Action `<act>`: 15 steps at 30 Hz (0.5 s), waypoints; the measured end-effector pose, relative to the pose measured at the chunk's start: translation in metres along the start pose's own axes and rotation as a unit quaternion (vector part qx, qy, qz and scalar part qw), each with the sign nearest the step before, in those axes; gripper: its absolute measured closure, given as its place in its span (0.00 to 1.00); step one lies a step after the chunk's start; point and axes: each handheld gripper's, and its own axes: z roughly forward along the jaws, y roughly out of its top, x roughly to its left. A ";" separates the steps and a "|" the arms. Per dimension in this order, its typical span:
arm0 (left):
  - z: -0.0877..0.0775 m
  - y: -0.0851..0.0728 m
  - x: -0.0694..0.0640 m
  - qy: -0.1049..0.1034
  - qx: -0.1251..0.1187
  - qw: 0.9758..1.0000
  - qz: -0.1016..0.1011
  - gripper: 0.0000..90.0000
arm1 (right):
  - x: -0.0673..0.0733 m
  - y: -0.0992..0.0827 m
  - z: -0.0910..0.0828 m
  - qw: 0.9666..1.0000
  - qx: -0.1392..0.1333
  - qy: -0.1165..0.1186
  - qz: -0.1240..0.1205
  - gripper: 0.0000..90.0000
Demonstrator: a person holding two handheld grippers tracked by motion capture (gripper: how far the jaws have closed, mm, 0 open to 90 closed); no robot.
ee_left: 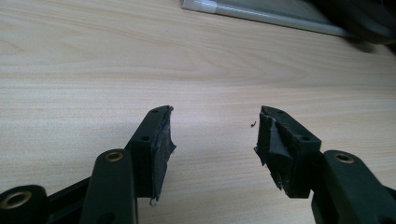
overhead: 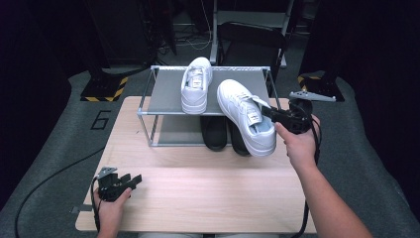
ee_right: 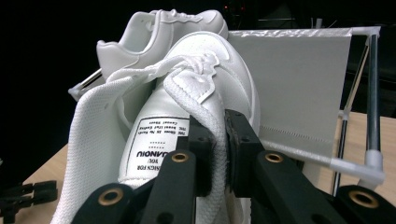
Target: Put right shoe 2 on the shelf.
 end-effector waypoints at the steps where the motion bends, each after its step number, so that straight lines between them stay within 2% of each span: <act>1: 0.000 0.000 0.000 0.000 0.000 1.000 0.001 0.49 | -0.003 0.005 0.007 1.000 -0.003 -0.005 0.001 0.91; 3: 0.000 0.000 0.000 0.000 -0.001 1.000 0.002 0.49 | -0.004 0.008 0.010 1.000 -0.004 -0.008 0.001 0.91; 14: 0.001 -0.001 -0.001 -0.003 -0.003 1.000 -0.006 0.49 | -0.018 0.040 0.062 0.999 0.002 -0.037 0.005 0.91; 15: 0.001 -0.001 -0.001 -0.003 -0.003 1.000 -0.006 0.49 | -0.018 0.040 0.062 0.999 0.002 -0.037 0.005 0.91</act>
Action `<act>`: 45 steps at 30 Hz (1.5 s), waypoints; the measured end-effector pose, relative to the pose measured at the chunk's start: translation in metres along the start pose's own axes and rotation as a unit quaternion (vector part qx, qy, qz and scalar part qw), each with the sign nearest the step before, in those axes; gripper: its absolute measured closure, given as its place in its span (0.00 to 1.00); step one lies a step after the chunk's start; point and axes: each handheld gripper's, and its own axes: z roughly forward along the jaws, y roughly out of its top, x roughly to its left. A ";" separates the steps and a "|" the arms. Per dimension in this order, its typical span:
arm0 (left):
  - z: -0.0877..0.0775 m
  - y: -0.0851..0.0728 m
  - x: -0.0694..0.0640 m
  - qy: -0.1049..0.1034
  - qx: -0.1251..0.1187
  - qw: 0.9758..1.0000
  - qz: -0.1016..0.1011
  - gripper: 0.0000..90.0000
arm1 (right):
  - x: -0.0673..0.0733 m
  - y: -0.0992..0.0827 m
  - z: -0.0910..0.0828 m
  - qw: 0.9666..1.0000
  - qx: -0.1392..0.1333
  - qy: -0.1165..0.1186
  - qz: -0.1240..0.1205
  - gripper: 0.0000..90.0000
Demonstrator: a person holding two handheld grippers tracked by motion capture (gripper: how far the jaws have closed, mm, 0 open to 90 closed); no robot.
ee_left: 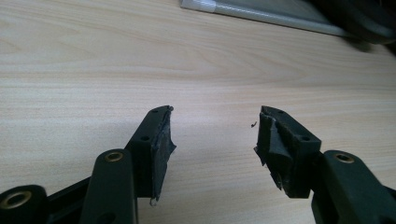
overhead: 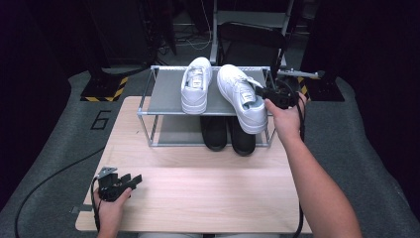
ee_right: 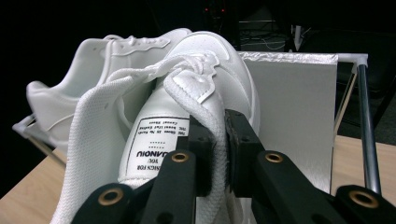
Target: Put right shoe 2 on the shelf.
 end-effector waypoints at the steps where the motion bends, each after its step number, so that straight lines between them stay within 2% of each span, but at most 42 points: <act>1: 0.000 0.000 0.000 0.000 0.001 1.000 0.001 0.49 | -0.001 0.003 0.005 1.000 -0.002 -0.002 0.000 0.91; 2: 0.000 0.000 0.000 -0.001 0.000 1.000 0.001 0.49 | -0.003 0.009 0.014 1.000 0.002 -0.007 0.002 0.91; 5: 0.000 0.001 -0.001 -0.003 0.000 1.000 -0.004 0.49 | -0.006 0.018 0.027 1.000 0.001 -0.011 0.007 0.91; 7: 0.000 0.002 0.000 -0.005 0.000 1.000 0.001 0.49 | -0.008 0.022 0.034 1.000 0.004 -0.014 0.010 0.91; 8: 0.000 0.002 0.000 -0.005 0.000 1.000 0.001 0.49 | -0.008 0.022 0.034 1.000 0.004 -0.014 0.010 0.91; 10: 0.000 0.001 0.000 -0.005 -0.002 1.000 -0.002 0.49 | -0.012 0.024 0.046 1.000 0.009 -0.018 0.018 0.91; 11: 0.001 0.001 -0.001 -0.004 -0.009 1.000 -0.016 0.49 | -0.014 0.024 0.050 1.000 0.009 -0.019 0.019 0.91; 15: 0.001 0.000 0.001 -0.004 -0.009 1.000 -0.015 0.49 | -0.019 0.023 0.064 0.999 0.022 -0.029 0.029 0.91; 18: 0.002 0.000 0.001 -0.005 -0.007 1.000 -0.014 0.49 | -0.025 0.023 0.068 0.998 0.025 -0.030 0.048 0.91; 22: 0.003 0.000 0.000 -0.006 -0.002 1.000 -0.012 0.49 | -0.031 0.022 0.070 0.998 0.031 -0.022 0.044 0.87; 23: 0.004 0.000 -0.001 -0.006 -0.002 1.000 -0.011 0.49 | -0.033 0.022 0.069 0.999 0.023 -0.008 0.042 0.79; 24: 0.004 -0.001 -0.002 -0.006 -0.003 1.000 -0.014 0.49 | -0.033 0.021 0.068 0.999 0.023 -0.006 0.038 0.74; 25: 0.004 0.000 -0.001 -0.006 -0.003 1.000 -0.007 0.49 | -0.032 0.021 0.067 0.999 0.016 -0.009 0.034 0.71; 27: 0.004 -0.001 -0.001 -0.006 -0.002 1.000 -0.008 0.49 | -0.030 0.020 0.063 1.000 0.005 -0.014 0.024 0.67; 30: 0.004 0.000 -0.001 -0.006 -0.002 1.000 -0.007 0.49 | -0.027 0.020 0.055 1.000 -0.006 -0.010 0.020 0.66; 31: 0.003 0.000 -0.001 -0.005 0.008 1.000 0.001 0.49 | -0.024 0.021 0.046 0.999 -0.024 -0.003 0.021 0.65; 32: 0.003 0.000 -0.001 -0.006 0.007 1.000 0.001 0.49 | -0.023 0.021 0.042 0.999 -0.029 -0.001 0.018 0.65; 37: 0.003 0.000 0.000 -0.004 0.004 1.000 0.003 0.49 | -0.013 0.019 0.022 1.000 -0.029 0.009 -0.002 0.64; 39: 0.003 0.000 -0.001 -0.004 0.005 1.000 0.002 0.49 | -0.011 0.018 0.015 0.999 -0.035 0.020 0.000 0.64; 42: 0.002 0.000 -0.001 -0.004 0.006 1.000 0.001 0.49 | -0.010 0.017 0.007 0.999 -0.041 0.021 0.005 0.64; 45: 0.003 0.000 -0.002 -0.003 0.005 1.000 0.002 0.49 | -0.006 0.015 -0.011 0.998 -0.050 0.030 0.007 0.63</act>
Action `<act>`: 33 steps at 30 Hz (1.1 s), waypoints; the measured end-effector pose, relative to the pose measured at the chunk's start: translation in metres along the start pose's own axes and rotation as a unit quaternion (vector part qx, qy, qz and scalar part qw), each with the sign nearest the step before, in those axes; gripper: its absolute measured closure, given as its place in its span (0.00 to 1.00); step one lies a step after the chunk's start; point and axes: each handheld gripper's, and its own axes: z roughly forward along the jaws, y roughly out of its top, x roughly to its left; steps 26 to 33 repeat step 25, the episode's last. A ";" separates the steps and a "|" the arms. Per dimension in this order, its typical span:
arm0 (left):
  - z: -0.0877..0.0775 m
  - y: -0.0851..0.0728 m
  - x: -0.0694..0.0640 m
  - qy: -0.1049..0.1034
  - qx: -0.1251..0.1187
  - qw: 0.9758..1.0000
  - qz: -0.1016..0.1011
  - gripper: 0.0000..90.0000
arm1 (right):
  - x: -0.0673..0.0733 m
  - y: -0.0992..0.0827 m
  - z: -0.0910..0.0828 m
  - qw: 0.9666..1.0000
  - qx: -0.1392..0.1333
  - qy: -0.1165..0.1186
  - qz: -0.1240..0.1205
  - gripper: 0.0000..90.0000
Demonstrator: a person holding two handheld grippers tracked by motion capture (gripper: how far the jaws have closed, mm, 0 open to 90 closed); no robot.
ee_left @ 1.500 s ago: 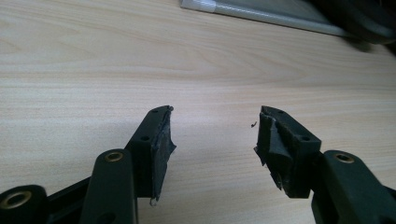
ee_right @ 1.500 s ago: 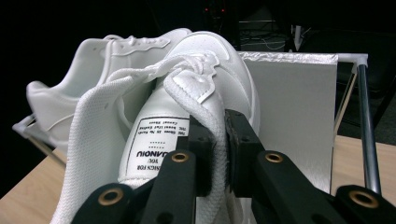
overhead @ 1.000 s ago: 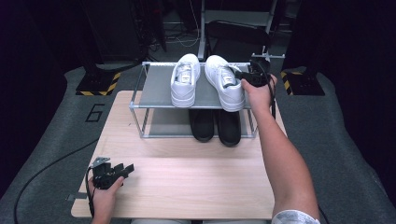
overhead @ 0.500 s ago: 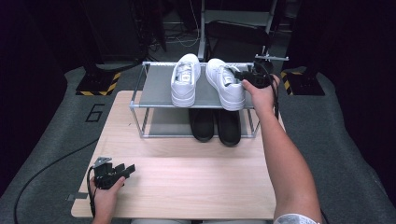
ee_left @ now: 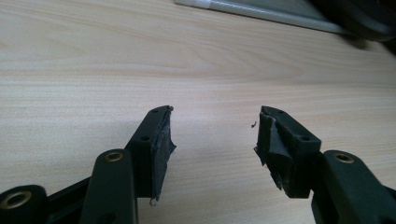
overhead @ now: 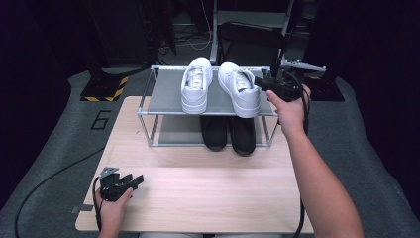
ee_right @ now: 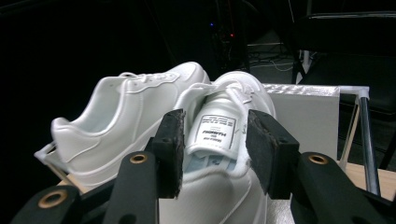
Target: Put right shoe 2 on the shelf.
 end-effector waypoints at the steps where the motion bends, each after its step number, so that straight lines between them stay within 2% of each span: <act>1: 0.000 0.000 0.000 0.000 -0.002 1.000 0.003 0.49 | 0.002 -0.001 -0.005 1.000 0.000 0.002 -0.002 0.63; 4: -0.001 0.000 0.001 -0.001 0.002 1.000 0.002 0.49 | 0.007 -0.008 -0.021 1.000 -0.001 0.008 -0.005 0.63; 5: -0.001 0.000 0.001 -0.001 0.002 1.000 0.002 0.49 | 0.007 -0.008 -0.021 1.000 -0.001 0.008 -0.005 0.63; 6: -0.001 0.000 0.001 -0.002 0.003 1.000 0.000 0.49 | 0.008 -0.016 -0.032 1.000 -0.006 0.014 -0.002 0.62; 10: -0.001 0.000 0.001 -0.002 0.004 1.000 0.004 0.49 | 0.012 -0.038 -0.052 1.000 -0.006 0.015 -0.005 0.62; 12: -0.001 0.000 0.001 -0.001 0.004 1.000 0.002 0.49 | 0.012 -0.053 -0.061 1.000 -0.007 0.017 -0.010 0.61; 13: -0.001 0.000 0.001 -0.001 0.004 1.000 0.002 0.49 | 0.012 -0.053 -0.061 1.000 -0.007 0.017 -0.010 0.61; 14: -0.002 0.000 0.002 0.000 0.003 1.000 0.002 0.49 | 0.012 -0.071 -0.068 1.000 -0.004 0.019 -0.009 0.61; 18: -0.003 0.000 0.003 0.000 0.001 1.000 -0.002 0.49 | 0.011 -0.111 -0.075 1.000 0.000 0.013 -0.008 0.61; 20: -0.004 0.000 0.003 0.001 0.001 1.000 0.006 0.49 | 0.011 -0.129 -0.077 1.000 0.009 0.009 -0.009 0.61; 21: -0.004 0.000 0.003 0.001 0.001 1.000 0.006 0.49 | 0.011 -0.129 -0.077 1.000 0.009 0.009 -0.009 0.61; 22: -0.003 0.001 0.002 0.001 0.003 1.000 0.008 0.49 | 0.011 -0.147 -0.081 1.000 0.010 0.011 0.000 0.61; 25: -0.001 0.000 0.001 0.000 -0.003 1.000 0.005 0.49 | 0.009 -0.165 -0.087 1.000 0.009 0.016 0.018 0.61; 33: -0.001 0.000 0.001 0.000 -0.003 1.000 0.005 0.49 | 0.009 -0.165 -0.087 1.000 0.009 0.016 0.018 0.61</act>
